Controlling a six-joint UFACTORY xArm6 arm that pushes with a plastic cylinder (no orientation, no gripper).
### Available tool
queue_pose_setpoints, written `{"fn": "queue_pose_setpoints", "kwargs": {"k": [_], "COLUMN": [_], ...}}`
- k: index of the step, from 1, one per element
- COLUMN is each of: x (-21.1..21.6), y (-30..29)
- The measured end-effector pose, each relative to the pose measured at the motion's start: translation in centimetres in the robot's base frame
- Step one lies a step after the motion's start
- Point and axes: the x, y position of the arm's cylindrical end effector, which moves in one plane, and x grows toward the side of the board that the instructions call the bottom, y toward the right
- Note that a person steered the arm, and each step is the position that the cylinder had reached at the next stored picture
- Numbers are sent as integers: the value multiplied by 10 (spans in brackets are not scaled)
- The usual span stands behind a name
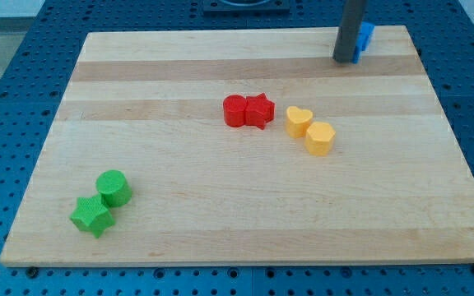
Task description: Move the blue triangle to the bottom right of the blue cube
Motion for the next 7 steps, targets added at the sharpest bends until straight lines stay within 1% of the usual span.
{"fn": "queue_pose_setpoints", "kwargs": {"k": [2, 3, 4, 5, 7], "x": [-1, -17, -33, -34, -27], "y": [-36, -40, -40, -33, 2]}}
